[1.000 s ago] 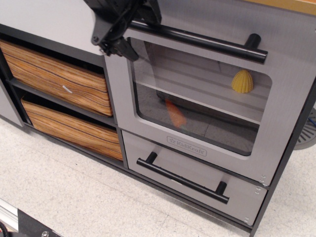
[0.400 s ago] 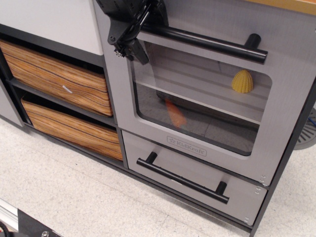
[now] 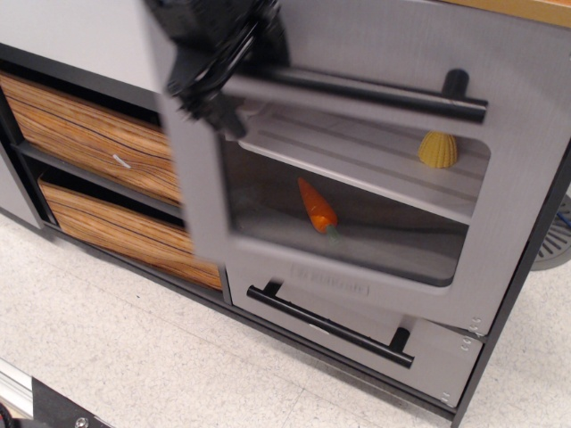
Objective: Open oven
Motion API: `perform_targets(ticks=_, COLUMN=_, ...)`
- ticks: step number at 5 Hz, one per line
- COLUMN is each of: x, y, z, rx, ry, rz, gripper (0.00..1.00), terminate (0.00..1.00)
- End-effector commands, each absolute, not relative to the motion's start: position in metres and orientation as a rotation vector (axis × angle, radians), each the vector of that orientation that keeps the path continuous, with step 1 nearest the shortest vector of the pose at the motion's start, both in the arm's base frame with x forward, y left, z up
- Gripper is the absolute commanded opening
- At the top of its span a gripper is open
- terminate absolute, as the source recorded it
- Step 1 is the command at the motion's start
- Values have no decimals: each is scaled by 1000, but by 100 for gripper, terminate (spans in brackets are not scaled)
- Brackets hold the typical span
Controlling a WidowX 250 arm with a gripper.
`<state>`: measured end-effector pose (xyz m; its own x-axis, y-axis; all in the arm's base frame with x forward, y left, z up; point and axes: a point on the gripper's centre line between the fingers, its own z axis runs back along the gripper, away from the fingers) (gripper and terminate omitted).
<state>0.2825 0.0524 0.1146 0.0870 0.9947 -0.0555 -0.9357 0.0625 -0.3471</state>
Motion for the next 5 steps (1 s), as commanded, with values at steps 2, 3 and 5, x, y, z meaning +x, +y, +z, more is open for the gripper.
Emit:
perform_targets(ticks=2, x=272, y=63, z=138, rx=-334, ry=-308, rz=1391, gripper=100, terminate=0)
perform_targets(ticks=3, x=266, y=63, z=162, rx=-376, ry=-308, rz=1366, gripper=100, terminate=0)
perform_targets(ticks=5, x=232, y=71, z=178, rx=-370, ry=-274, rz=1265, gripper=100, terminate=0)
